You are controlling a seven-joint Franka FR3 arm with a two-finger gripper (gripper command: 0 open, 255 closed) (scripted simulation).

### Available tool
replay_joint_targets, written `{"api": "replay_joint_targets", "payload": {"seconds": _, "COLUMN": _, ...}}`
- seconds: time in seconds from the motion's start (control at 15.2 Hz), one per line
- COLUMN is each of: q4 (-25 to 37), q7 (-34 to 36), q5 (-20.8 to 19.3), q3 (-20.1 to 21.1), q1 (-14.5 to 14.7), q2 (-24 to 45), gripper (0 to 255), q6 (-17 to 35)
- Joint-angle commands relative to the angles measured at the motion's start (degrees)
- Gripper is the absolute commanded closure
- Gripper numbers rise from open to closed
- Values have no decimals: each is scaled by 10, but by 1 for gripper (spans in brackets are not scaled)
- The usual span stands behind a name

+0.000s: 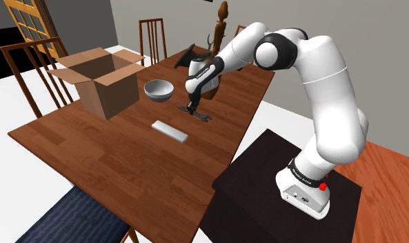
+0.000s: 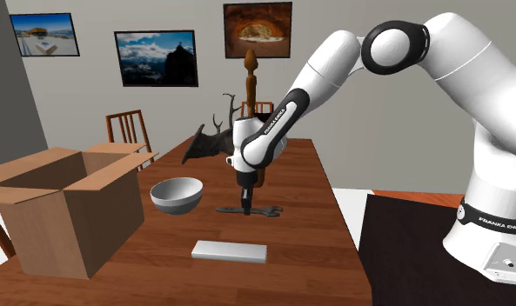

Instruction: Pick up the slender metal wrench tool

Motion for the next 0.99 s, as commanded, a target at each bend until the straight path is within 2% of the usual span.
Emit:
{"api": "replay_joint_targets", "payload": {"seconds": 0.0, "q4": -7, "q7": 0, "q5": -1, "q3": -2, "q1": -1, "q2": -10, "gripper": 255, "q6": -4}}
{"api": "replay_joint_targets", "payload": {"seconds": 0.92, "q4": -25, "q7": 3, "q5": -6, "q3": -7, "q1": 3, "q2": -84, "gripper": 255, "q6": -59}}
